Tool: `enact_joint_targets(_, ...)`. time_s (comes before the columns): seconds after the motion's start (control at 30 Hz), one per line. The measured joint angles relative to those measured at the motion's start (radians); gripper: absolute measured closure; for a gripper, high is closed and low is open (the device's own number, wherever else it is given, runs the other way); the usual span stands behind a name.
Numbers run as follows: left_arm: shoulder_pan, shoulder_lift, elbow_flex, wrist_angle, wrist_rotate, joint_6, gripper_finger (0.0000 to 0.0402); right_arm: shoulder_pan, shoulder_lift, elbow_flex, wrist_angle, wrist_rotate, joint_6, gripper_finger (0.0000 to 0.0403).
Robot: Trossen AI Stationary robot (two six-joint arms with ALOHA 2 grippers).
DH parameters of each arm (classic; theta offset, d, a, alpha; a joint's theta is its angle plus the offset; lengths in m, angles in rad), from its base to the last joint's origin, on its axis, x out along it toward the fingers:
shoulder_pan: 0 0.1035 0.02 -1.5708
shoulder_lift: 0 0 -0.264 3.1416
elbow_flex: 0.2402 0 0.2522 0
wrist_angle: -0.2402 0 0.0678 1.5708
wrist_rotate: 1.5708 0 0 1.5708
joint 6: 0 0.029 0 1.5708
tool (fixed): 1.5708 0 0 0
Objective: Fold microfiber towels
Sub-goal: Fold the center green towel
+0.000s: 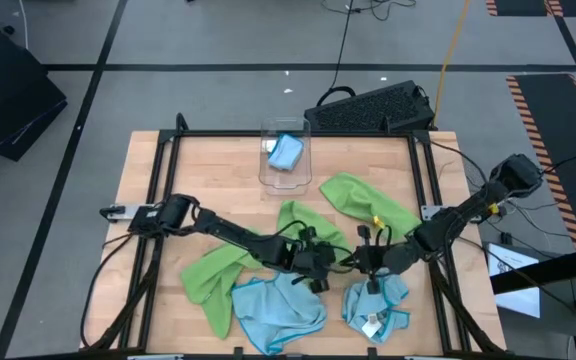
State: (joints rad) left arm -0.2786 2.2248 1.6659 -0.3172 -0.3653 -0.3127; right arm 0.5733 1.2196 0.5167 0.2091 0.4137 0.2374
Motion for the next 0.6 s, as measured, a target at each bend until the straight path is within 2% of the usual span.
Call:
enact_joint_targets(0.03, 0.003, -0.013, -0.001, -0.062, 0.0, -0.01, 0.0386, -0.004, -0.022, 0.0, -0.03, 0.001, -0.002, 0.0393)
enact_joint_targets(0.17, 0.008, -0.089, -0.001, -0.276, 0.045, -0.038, 0.039, -0.009, -0.105, 0.0, -0.192, 0.0, 0.05, 0.0358)
enact_joint_targets(0.37, -0.006, -0.222, -0.001, -0.476, 0.041, -0.056, 0.0395, -0.035, -0.132, 0.0, -0.376, 0.002, 0.178, 0.0287)
enact_joint_targets(0.5, -0.018, -0.31, -0.001, -0.559, -0.022, -0.073, 0.0397, -0.058, -0.125, -0.045, -0.348, 0.006, 0.178, 0.0255)
enact_joint_targets(0.6, -0.024, -0.362, -0.001, -0.606, -0.051, -0.108, 0.0394, -0.07, -0.125, -0.109, -0.25, 0.005, 0.168, 0.0245)
